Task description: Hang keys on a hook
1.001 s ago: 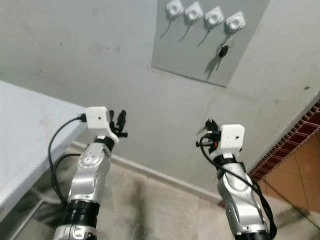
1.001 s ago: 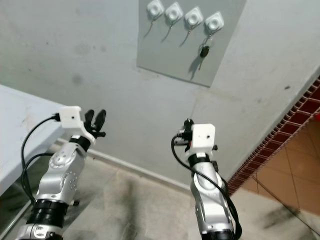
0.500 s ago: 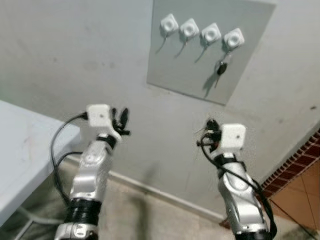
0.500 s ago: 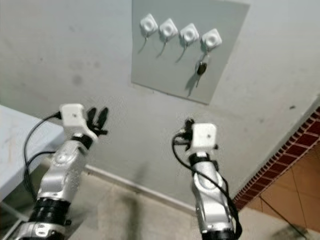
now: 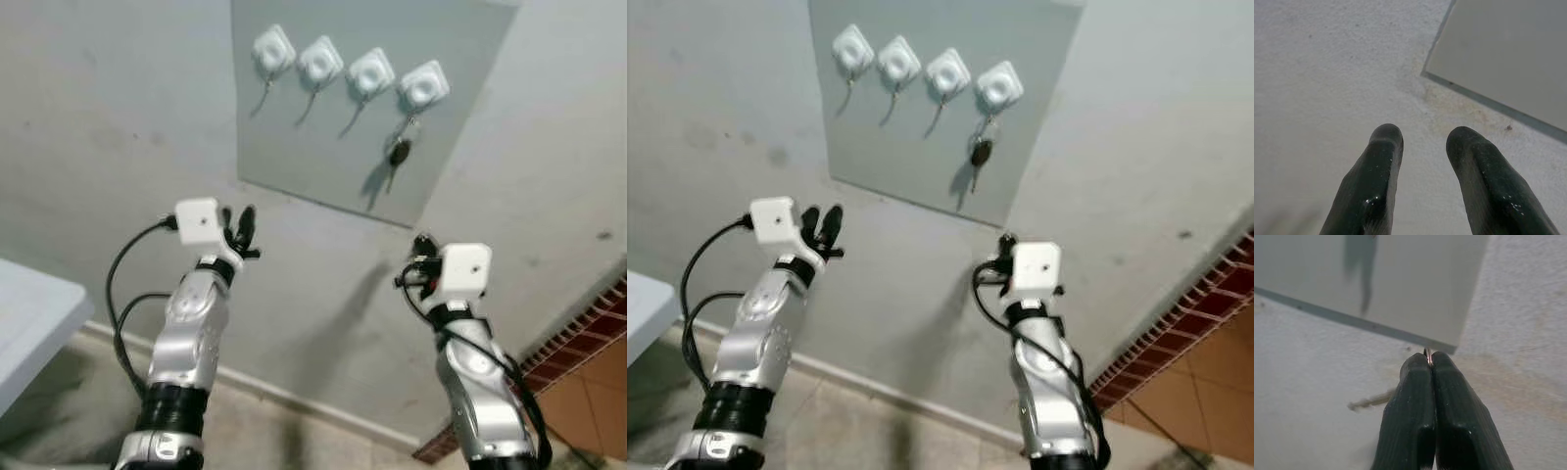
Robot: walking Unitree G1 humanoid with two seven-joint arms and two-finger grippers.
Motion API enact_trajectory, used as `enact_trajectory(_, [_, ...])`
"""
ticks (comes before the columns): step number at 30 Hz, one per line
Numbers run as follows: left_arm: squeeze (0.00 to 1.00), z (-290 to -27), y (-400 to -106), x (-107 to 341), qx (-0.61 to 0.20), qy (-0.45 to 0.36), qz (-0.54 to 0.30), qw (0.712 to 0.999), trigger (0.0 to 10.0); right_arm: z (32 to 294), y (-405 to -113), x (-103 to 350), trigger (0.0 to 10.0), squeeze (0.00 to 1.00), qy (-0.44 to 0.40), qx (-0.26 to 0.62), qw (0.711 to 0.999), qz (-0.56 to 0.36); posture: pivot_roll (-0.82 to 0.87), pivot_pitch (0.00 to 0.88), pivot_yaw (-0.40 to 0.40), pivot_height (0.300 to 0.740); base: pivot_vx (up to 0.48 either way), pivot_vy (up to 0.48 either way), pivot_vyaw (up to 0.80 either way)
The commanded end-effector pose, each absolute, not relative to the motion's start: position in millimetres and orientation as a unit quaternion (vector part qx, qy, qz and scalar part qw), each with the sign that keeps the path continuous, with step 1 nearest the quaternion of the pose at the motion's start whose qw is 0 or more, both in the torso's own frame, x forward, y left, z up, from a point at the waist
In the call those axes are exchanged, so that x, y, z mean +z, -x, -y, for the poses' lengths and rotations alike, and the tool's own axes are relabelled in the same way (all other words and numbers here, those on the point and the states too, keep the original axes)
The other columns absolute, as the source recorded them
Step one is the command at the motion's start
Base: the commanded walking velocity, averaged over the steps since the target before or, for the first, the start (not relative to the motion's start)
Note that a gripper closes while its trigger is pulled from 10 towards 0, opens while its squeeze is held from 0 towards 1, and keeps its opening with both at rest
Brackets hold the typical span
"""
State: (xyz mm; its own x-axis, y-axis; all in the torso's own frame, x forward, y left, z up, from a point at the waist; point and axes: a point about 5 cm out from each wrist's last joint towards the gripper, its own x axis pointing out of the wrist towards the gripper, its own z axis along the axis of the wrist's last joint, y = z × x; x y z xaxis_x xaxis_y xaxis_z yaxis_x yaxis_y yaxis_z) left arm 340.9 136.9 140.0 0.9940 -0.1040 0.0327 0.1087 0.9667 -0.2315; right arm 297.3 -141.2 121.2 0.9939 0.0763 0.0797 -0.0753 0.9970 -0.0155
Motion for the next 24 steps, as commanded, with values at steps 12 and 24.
enact_trajectory(12, [0.0,-95.0,-342.6,195.1,-0.194,0.029,0.1,0.975,10.0,133.4,-310.7,157.6,10.0,0.0,0.001,0.144,0.985,0.097,0.11,0.038,-0.083,0.74,0.0,0.0,0.0])
enact_trajectory(24, [0.0,-80.1,-341.5,224.4,-0.237,0.031,0.138,0.961,10.0,122.8,-335.2,202.7,10.0,0.0,0.007,0.237,0.959,0.156,0.12,0.042,-0.085,0.74,0.0,0.0,0.0])
